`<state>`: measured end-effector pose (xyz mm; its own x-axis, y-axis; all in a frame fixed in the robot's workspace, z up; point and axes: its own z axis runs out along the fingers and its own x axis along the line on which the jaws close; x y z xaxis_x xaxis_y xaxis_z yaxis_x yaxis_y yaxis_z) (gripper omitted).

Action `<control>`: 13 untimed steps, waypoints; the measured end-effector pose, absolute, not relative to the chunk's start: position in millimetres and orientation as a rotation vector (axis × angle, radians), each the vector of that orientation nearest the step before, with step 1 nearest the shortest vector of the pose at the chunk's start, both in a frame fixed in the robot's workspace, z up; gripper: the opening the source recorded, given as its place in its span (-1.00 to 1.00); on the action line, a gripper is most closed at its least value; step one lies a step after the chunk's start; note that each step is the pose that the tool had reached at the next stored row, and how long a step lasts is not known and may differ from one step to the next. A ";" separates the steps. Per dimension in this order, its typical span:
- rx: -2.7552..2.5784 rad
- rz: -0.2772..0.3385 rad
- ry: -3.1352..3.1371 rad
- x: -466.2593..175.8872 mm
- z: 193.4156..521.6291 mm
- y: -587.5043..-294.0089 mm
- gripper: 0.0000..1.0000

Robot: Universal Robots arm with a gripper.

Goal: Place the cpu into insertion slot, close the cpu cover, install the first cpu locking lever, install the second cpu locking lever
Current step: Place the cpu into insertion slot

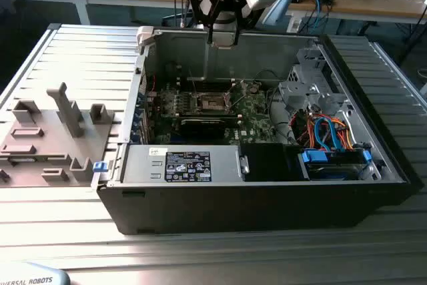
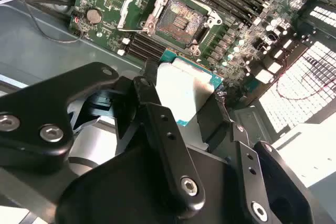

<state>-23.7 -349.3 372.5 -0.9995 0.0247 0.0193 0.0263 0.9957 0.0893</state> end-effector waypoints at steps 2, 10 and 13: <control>-0.040 -0.140 -3.120 -24.4 371.7 -349.3 0.08; -0.040 -0.140 -3.120 -24.7 369.4 -349.3 0.08; -0.040 -0.140 -3.120 -24.7 367.7 -349.3 0.08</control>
